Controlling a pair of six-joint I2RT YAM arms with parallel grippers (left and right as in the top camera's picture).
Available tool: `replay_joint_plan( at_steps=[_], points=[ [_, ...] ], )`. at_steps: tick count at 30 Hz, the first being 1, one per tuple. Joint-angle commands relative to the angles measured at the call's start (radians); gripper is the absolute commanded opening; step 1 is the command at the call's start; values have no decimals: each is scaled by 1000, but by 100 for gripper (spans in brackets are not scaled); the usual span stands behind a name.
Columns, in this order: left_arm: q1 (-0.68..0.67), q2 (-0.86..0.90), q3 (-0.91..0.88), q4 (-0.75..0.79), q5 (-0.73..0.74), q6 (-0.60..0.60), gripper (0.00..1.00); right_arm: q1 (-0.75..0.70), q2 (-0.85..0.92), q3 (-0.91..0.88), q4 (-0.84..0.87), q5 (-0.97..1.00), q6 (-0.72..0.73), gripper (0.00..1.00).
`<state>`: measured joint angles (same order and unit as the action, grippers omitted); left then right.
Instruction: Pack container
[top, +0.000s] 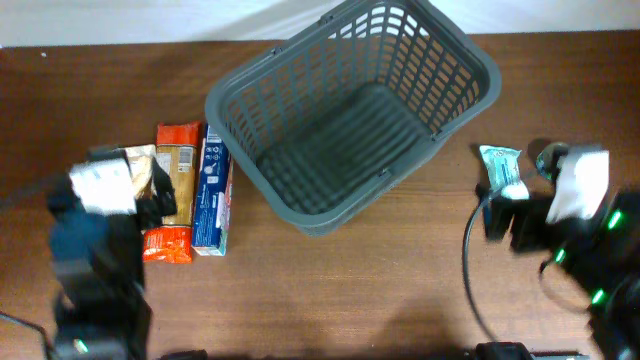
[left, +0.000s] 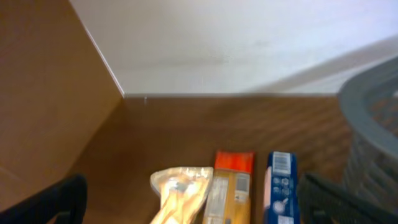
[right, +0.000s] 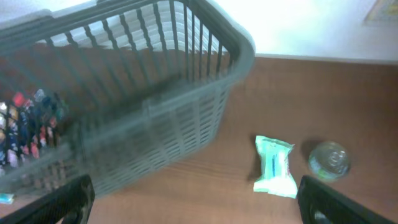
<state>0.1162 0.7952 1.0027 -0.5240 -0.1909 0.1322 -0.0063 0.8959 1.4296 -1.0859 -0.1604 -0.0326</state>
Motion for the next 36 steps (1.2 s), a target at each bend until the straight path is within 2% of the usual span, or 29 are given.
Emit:
replay_joint_plan(
  at_steps=[1,6,11,14,19,24,36],
  points=[
    [86,175,201,-70,120,-7,99,5,159,273,-48,-27,-29,99],
    [169,366,341,-92,229,-8,99,5,436,647,-164,-9,49,99],
    [175,451,351,-96,229,-8,99,4,753,1026,-322,-19,47,99],
    [175,494,351,-98,229,-8,99,-1,908,1168,-359,-24,21,99],
    [175,537,351,-98,229,-8,99,-21,1075,1207,-350,-104,-32,99],
    [175,575,351,-98,229,-8,99,-23,1192,1207,-323,-101,-85,99],
    [175,585,351,-99,229,-8,99,-20,1333,1205,-288,-121,-111,99]
  ],
)
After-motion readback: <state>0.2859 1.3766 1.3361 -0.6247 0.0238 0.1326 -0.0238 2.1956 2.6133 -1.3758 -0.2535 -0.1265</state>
